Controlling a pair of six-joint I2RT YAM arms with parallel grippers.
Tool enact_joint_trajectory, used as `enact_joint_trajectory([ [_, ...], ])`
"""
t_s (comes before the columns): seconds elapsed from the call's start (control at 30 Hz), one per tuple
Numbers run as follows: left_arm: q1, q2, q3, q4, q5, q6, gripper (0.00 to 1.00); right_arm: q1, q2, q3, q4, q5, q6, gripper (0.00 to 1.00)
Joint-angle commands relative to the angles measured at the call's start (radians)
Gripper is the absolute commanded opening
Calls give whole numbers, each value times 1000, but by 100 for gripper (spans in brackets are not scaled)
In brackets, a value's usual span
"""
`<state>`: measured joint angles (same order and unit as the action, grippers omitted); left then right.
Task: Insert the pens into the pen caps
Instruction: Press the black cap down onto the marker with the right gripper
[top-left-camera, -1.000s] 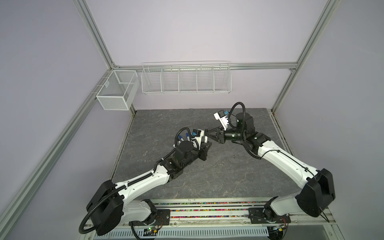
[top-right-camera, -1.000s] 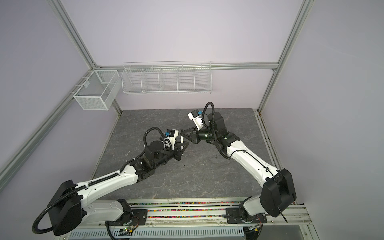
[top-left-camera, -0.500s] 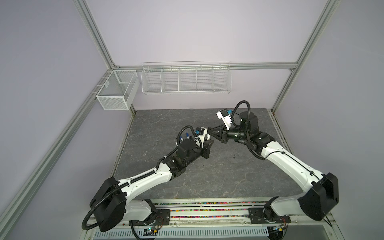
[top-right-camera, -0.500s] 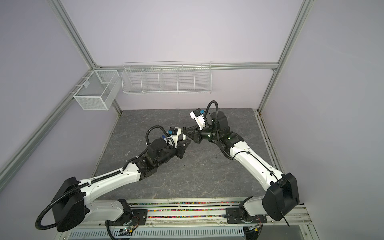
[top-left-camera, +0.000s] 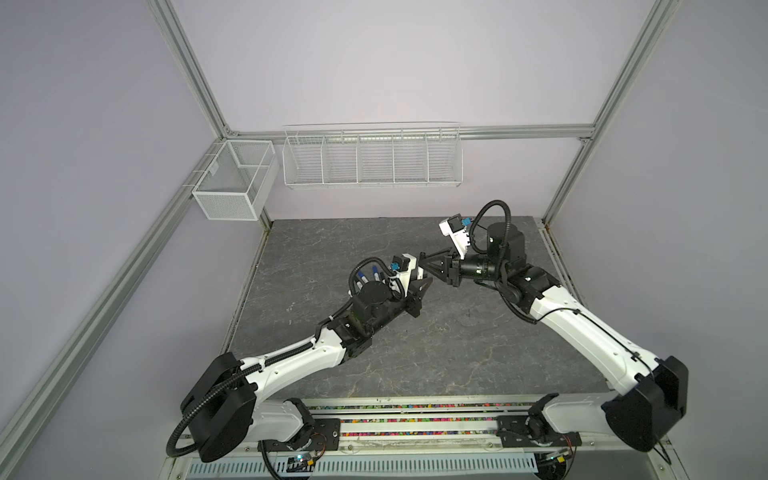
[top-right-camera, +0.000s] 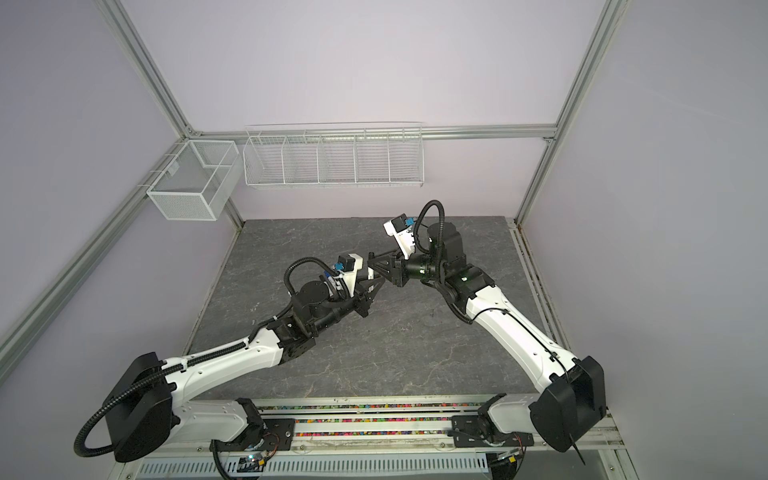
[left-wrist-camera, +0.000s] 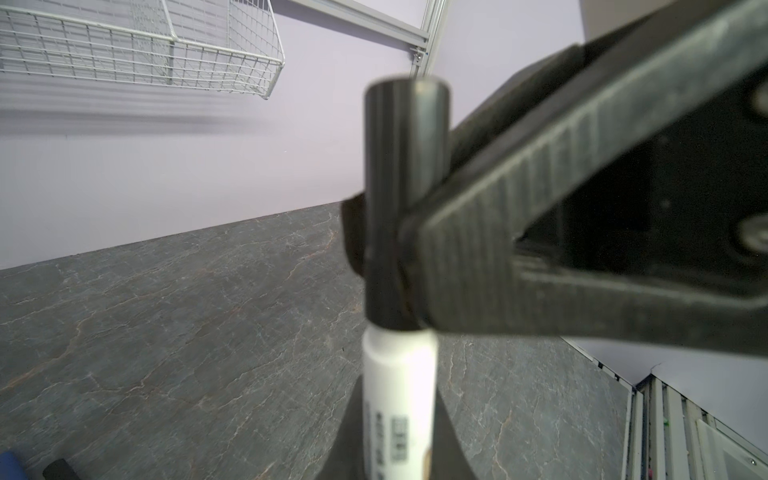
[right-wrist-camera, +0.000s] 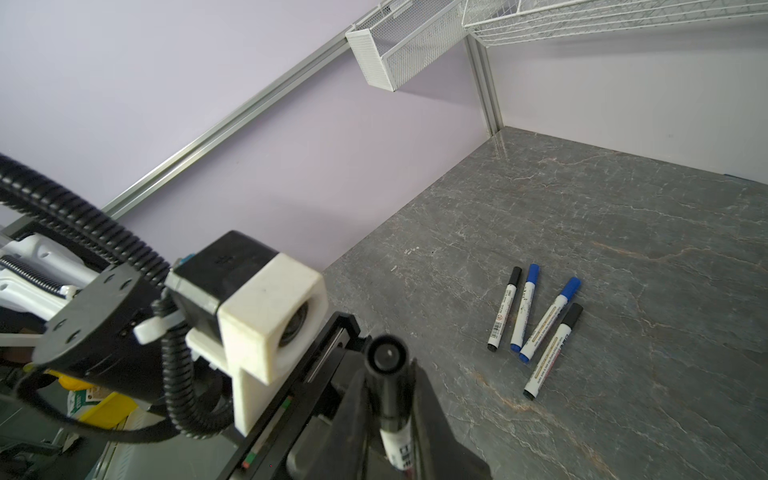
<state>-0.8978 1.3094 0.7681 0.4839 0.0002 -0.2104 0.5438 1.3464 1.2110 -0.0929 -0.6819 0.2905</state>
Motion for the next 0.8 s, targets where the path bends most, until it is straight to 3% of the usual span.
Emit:
enact_joint_trajectory([
  [0.0, 4, -3, -5, 81, -45, 25, 0, 14, -30, -21, -38, -123, 26, 25],
  [0.2, 0, 4, 0, 73, -24, 44, 0, 8, -60, -8, -60, -45, 14, 48],
  [0.3, -5, -2, -17, 88, -27, 58, 0, 0, -84, -4, -92, 33, -12, 54],
  [0.57, -35, -12, -33, 83, -23, 128, 0, -24, -154, -7, -93, 237, -38, 57],
  [0.77, -106, -3, -18, 43, -65, 237, 0, -18, -110, 70, -134, 181, -61, 53],
])
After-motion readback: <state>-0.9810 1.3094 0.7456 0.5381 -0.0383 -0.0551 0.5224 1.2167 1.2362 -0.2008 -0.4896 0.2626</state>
